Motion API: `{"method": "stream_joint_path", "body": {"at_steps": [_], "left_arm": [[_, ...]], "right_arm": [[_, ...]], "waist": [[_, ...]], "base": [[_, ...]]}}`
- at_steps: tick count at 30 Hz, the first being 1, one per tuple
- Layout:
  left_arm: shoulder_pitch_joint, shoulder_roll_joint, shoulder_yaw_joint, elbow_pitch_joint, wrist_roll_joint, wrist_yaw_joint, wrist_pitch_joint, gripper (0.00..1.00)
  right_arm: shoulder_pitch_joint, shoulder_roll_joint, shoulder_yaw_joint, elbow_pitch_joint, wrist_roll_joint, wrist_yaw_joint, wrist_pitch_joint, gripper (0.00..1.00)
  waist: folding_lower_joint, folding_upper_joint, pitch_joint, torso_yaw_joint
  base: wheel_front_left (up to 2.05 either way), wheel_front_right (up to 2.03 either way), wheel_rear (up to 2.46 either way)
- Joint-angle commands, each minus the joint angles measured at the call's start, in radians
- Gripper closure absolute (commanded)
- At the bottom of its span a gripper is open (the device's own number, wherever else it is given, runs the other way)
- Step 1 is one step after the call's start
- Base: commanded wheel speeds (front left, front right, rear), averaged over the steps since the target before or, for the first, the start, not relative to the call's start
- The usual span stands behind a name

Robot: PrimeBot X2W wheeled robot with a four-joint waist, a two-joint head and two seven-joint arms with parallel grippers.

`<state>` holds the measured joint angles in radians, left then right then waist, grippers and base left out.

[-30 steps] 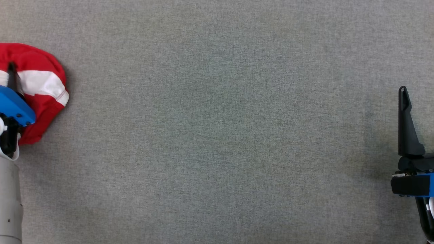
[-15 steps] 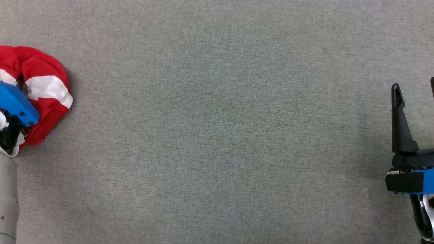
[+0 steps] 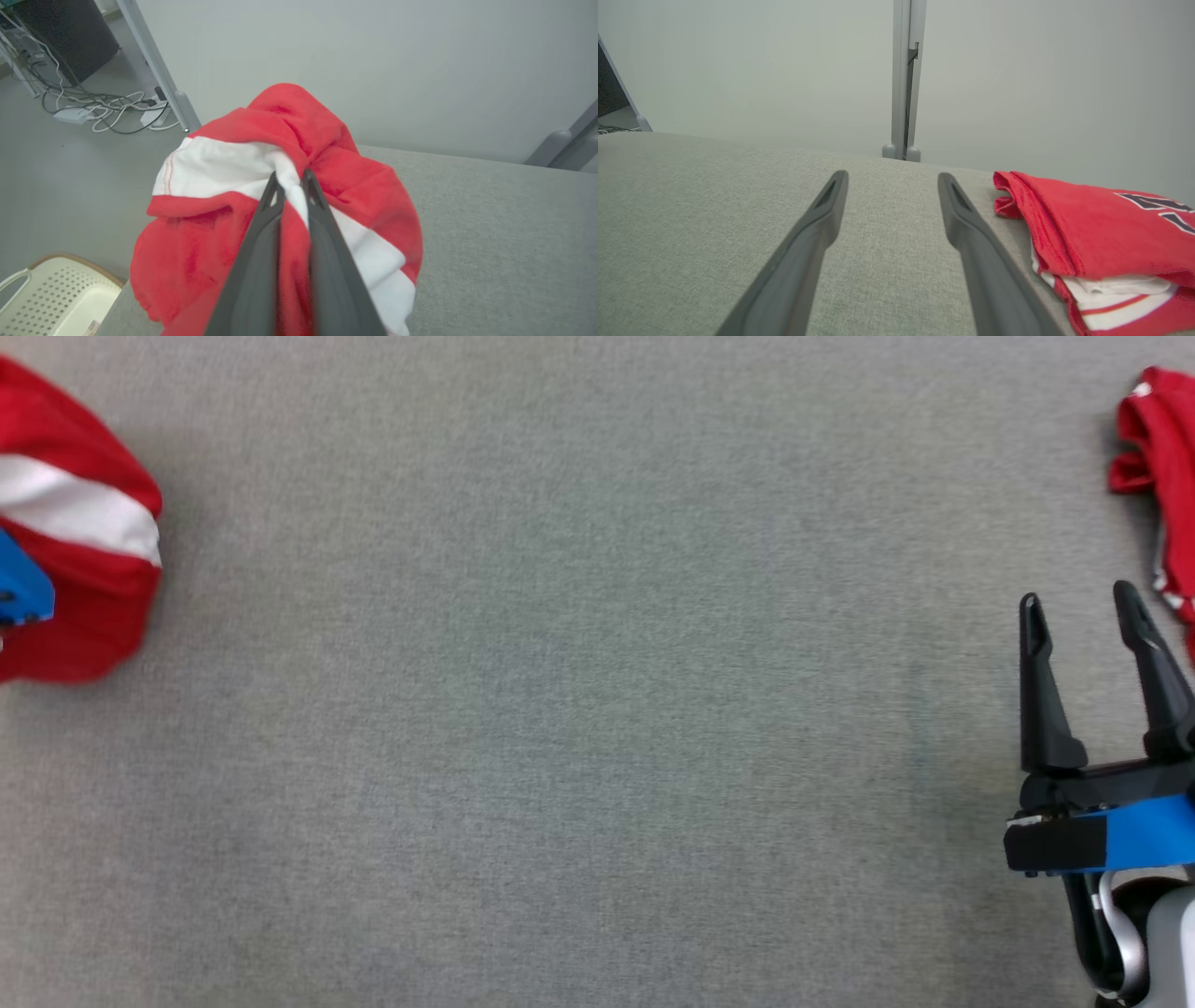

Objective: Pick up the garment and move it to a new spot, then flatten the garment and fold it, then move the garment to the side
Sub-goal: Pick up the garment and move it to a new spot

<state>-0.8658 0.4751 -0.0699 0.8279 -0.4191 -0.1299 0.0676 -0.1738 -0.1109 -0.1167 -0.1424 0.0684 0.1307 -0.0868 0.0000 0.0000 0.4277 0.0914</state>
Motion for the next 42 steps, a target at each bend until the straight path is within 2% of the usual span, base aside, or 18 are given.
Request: {"method": "stream_joint_path", "body": {"at_steps": [1,8,14,22,27,32,42], "left_arm": [[-0.028,0.005,-0.014,-0.032,0.016,-0.001,-0.036,1.0],[-0.069,-0.009,-0.067,-0.209,0.065,0.008,-0.089,1.0],[-0.094,-0.029,-0.114,-0.409,0.089,0.02,-0.04,1.0],[-0.132,-0.1,-0.204,-0.617,0.1,0.021,0.039,1.0],[-0.123,-0.133,-0.252,-0.644,0.094,0.016,0.051,1.0],[-0.046,-0.172,-0.292,-0.61,0.076,0.015,0.022,1.0],[0.164,-0.252,-0.397,-0.472,0.061,0.014,-0.051,1.0]], "right_arm": [[-0.002,0.008,0.003,0.02,0.008,0.0,-0.016,0.0],[-0.002,0.036,0.021,0.094,0.027,0.0,-0.06,0.0],[-0.011,0.053,0.04,0.147,0.044,0.0,-0.097,0.0],[-0.036,0.06,0.077,0.216,0.087,0.0,-0.142,0.0],[-0.048,0.06,0.102,0.247,0.117,0.0,-0.157,0.0],[-0.054,0.061,0.112,0.272,0.13,0.0,-0.17,0.0],[-0.066,0.06,0.11,0.288,0.115,0.0,-0.177,0.0]], "waist": [[0.0,0.0,-0.042,-0.035],[0.0,0.0,-0.106,-0.111],[0.0,0.0,-0.127,-0.202],[0.0,0.0,-0.117,-0.319],[0.0,0.0,-0.11,-0.357],[0.0,0.0,-0.105,-0.374],[0.0,0.0,-0.101,-0.34]], "base": [[0.0,0.0,0.0],[0.0,0.0,0.0],[0.0,0.0,0.0],[0.0,0.0,0.0],[0.0,0.0,0.0],[0.0,0.0,0.0],[0.0,0.0,0.0]]}}
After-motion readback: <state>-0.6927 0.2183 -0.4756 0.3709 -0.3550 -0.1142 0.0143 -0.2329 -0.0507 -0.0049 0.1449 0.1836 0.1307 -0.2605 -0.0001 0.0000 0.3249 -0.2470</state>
